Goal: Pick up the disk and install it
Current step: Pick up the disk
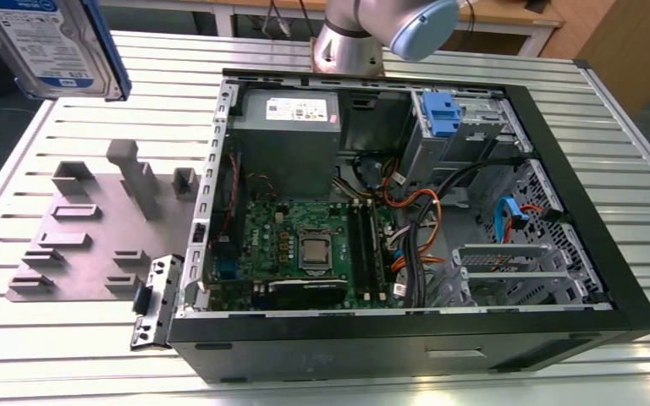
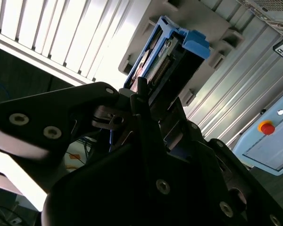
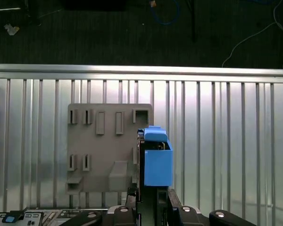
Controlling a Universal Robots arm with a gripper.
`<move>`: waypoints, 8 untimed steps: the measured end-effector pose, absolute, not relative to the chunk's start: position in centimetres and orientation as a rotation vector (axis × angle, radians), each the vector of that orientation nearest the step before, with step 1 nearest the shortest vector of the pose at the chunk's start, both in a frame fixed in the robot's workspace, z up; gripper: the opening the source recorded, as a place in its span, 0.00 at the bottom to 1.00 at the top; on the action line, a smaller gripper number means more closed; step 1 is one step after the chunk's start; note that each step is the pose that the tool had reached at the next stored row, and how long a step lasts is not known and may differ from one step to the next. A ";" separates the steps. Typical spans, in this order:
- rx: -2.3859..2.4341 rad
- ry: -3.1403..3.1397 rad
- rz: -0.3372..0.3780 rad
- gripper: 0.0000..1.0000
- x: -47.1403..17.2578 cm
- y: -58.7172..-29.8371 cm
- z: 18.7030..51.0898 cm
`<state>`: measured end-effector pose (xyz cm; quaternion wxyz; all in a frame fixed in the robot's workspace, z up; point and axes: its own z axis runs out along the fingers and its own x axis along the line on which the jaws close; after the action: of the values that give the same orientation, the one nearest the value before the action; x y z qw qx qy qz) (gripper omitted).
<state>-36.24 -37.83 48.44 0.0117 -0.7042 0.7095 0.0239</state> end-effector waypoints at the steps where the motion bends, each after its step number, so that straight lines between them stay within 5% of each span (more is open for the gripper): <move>1: -2.196 2.213 0.074 0.35 -35.9 -37.8 48.4; 8: -2.196 2.213 0.074 0.35 -33.5 -37.8 48.4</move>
<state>-33.46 -37.83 48.44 0.0116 -0.7042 0.7095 0.0239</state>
